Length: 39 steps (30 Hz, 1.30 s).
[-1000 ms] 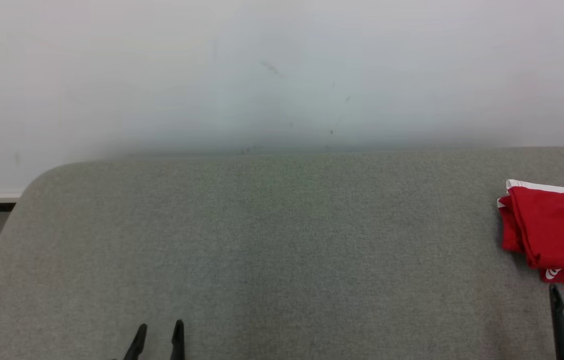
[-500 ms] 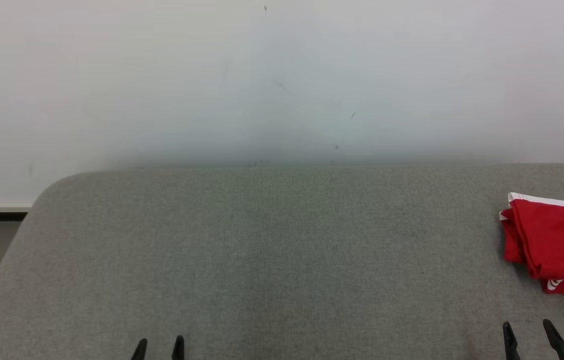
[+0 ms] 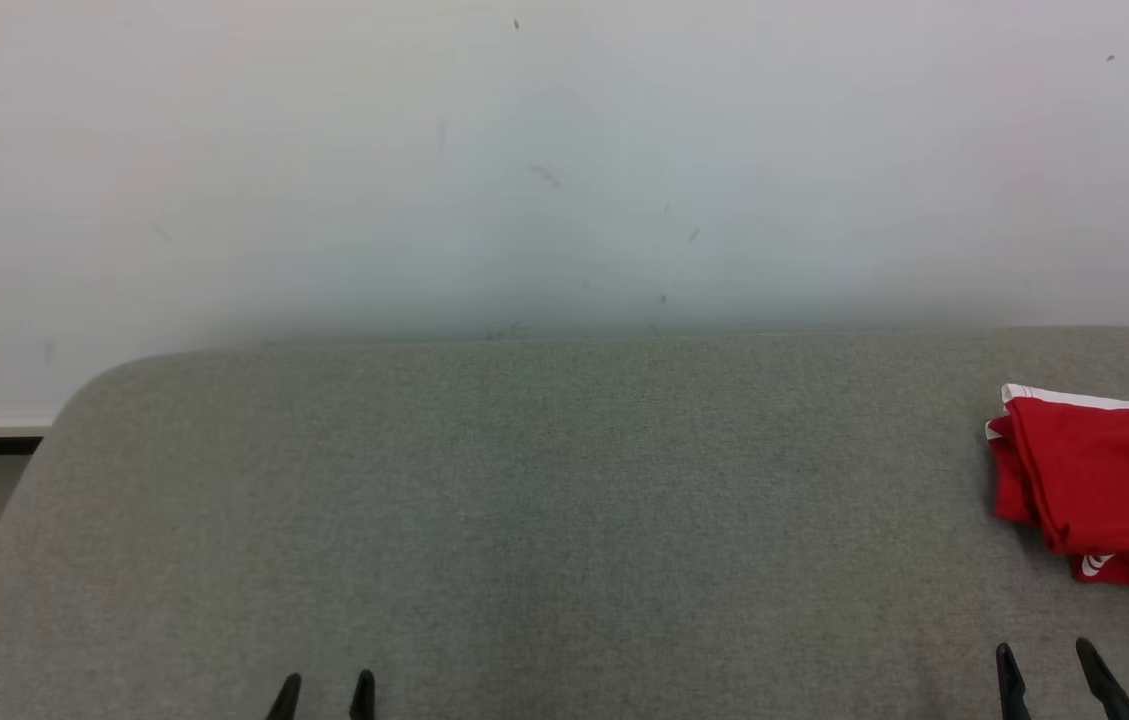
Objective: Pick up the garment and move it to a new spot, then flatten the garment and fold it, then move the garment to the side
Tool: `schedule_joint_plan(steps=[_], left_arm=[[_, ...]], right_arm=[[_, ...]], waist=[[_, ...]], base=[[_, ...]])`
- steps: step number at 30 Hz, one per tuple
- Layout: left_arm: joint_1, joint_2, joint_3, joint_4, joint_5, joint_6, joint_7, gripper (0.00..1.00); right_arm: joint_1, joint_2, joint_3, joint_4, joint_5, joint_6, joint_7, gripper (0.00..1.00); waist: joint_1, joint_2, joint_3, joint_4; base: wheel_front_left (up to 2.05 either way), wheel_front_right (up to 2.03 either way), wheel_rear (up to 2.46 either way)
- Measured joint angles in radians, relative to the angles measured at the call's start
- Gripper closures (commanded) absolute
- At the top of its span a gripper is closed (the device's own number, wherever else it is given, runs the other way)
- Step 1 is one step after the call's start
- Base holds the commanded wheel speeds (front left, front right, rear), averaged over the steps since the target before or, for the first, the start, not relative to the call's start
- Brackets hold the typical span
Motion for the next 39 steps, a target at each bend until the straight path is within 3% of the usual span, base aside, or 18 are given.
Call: schedule_joint_plan(steps=[1, 8, 23, 39], left_arm=[[0.0, -0.001, -0.001, 0.003, 0.002, 0.0, 0.0, 1.0], [0.012, -0.005, -0.001, 0.053, -0.024, -0.001, 0.012, 1.0], [-0.027, -0.005, 0.036, 0.053, -0.299, -0.007, 0.082, 1.0], [-0.07, -0.005, 0.068, 0.051, -0.522, -0.015, 0.142, 1.0]], right_arm=[[0.0, 0.001, 0.0, 0.005, 0.001, 0.0, 0.0, 1.0], [0.013, 0.014, 0.002, 0.056, 0.035, 0.0, 0.021, 1.0], [-0.012, 0.014, -0.004, 0.045, 0.327, 0.0, 0.089, 1.0], [-0.05, 0.015, -0.008, 0.033, 0.575, 0.0, 0.148, 1.0]], waist=[[0.0, 0.0, 0.0, 0.0], [0.0, 0.0, 0.002, 0.0], [0.0, 0.0, 0.012, 0.002], [0.0001, 0.0, 0.021, 0.004]], base=[[0.0, 0.0, 0.0], [0.0, 0.0, 0.0], [0.0, 0.0, 0.0], [0.0, 0.0, 0.0]])
